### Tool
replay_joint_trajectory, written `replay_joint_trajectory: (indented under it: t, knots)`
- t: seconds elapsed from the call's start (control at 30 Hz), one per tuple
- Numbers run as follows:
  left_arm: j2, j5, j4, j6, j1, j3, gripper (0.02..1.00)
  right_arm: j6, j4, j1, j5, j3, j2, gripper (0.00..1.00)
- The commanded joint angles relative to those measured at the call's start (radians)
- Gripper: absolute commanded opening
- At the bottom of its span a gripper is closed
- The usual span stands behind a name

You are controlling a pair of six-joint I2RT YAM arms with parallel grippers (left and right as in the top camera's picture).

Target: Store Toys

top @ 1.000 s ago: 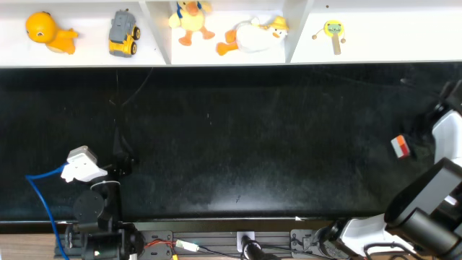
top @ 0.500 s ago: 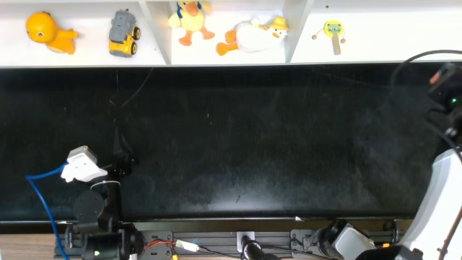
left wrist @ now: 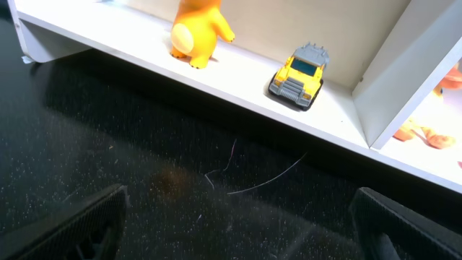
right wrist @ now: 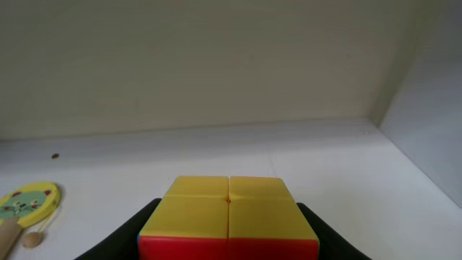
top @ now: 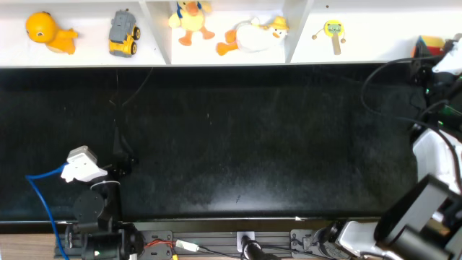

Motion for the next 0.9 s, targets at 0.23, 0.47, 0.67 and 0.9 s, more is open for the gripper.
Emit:
replay_joint_trajectory:
  t: [0.23, 0.47, 0.67, 0.9]
  knots:
    - [-0.01, 0.013, 0.003, 0.022, 0.005, -0.006, 0.996, 0.055, 0.417, 0.06, -0.08, 0.008, 0.225, 0.049]
    - [-0.01, 0.013, 0.003, 0.022, 0.005, -0.006, 0.998, 0.12, 0.563, 0.063, -0.035, 0.053, 0.333, 0.047]
    - [-0.01, 0.013, 0.003, 0.022, 0.005, -0.006, 0.998, 0.14, 0.561, 0.064, -0.034, 0.126, 0.411, 0.049]
    - [-0.01, 0.013, 0.003, 0.022, 0.005, -0.006, 0.998, 0.14, 0.552, 0.088, -0.038, 0.208, 0.474, 0.047]
